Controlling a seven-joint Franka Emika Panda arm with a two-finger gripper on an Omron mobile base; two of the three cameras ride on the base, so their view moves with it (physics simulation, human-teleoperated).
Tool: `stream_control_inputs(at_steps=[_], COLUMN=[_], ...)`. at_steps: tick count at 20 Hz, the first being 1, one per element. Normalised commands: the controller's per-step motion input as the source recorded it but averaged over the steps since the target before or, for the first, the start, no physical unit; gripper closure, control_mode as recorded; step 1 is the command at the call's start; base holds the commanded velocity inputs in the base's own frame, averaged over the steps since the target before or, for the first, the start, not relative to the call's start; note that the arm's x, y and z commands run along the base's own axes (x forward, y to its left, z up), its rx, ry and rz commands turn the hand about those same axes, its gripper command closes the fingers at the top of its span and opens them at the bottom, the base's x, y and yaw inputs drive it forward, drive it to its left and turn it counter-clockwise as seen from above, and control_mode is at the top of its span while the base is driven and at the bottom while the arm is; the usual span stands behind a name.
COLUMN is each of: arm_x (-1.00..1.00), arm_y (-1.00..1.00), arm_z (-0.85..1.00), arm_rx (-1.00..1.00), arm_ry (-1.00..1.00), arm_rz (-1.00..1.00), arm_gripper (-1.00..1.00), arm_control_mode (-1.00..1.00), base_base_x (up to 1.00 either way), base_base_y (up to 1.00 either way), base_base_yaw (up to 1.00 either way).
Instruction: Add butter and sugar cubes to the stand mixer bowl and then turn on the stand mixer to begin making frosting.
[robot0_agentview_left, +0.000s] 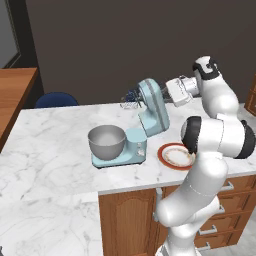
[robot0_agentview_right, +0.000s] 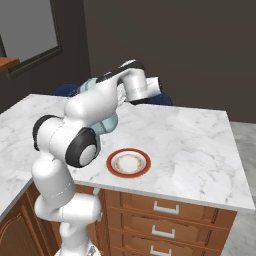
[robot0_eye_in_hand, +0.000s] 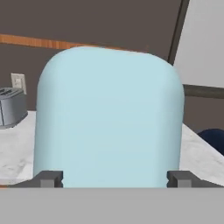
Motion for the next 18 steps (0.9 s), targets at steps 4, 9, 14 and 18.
stream_control_inputs(at_steps=[4,9,14,18], arm_x=[-0.02,-0.01,0.00,0.00], arm_y=[1.00,1.00,1.00,0.76], arm_z=[-0.19,-0.40,-0.65,-0.81], arm_rx=[-0.09,-0.19,-0.26,-0.30], arm_ry=[0.04,0.07,0.10,0.09], arm_rz=[0.09,0.03,0.00,-0.05], arm_gripper=[-1.00,-1.00,-1.00,-1.00], arm_control_mode=[-1.00,-1.00,-1.00,-1.00], base_base_x=[0.00,0.00,0.00,0.00], base_base_y=[0.00,0.00,0.00,0.00], base_base_yaw=[0.00,0.00,0.00,0.00])
